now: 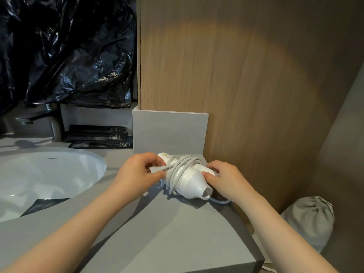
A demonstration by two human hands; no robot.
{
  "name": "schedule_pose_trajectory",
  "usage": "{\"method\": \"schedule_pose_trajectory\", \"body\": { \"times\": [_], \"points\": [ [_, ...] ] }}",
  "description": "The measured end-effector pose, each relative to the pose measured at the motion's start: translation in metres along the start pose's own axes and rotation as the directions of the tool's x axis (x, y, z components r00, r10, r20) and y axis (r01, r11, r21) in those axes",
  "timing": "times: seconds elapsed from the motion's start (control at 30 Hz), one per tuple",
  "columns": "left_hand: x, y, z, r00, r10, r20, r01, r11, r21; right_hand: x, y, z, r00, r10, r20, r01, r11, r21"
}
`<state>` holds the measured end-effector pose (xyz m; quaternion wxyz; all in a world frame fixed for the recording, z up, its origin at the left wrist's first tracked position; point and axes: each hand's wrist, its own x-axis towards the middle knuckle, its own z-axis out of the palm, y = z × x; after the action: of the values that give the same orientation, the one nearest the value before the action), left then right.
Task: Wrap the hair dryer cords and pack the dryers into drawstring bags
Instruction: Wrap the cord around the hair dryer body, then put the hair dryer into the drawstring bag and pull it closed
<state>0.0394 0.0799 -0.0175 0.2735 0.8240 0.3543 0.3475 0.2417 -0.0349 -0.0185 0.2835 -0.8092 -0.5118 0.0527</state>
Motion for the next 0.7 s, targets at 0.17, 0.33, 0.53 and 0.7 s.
{"method": "schedule_pose_trajectory", "body": {
  "times": [0.17, 0.33, 0.53, 0.7],
  "points": [
    [-0.008, 0.003, 0.004, 0.999, 0.033, 0.003, -0.034, 0.996, 0.085, -0.007, 0.002, -0.003, 1.000, 0.006, 0.010, -0.005, 0.999, -0.044],
    [-0.018, 0.011, -0.005, 0.986, 0.165, 0.014, -0.161, 0.943, 0.292, -0.023, 0.004, -0.020, 0.995, -0.064, -0.076, 0.042, 0.965, -0.257],
    [-0.046, 0.049, -0.018, 0.956, 0.275, 0.099, -0.291, 0.874, 0.389, -0.063, 0.013, -0.053, 0.979, -0.173, -0.104, 0.107, 0.885, -0.454],
    [-0.095, 0.092, 0.002, 0.913, 0.367, 0.177, -0.406, 0.855, 0.323, -0.115, 0.040, -0.078, 0.984, -0.148, -0.097, 0.080, 0.863, -0.498]
  ]
}}
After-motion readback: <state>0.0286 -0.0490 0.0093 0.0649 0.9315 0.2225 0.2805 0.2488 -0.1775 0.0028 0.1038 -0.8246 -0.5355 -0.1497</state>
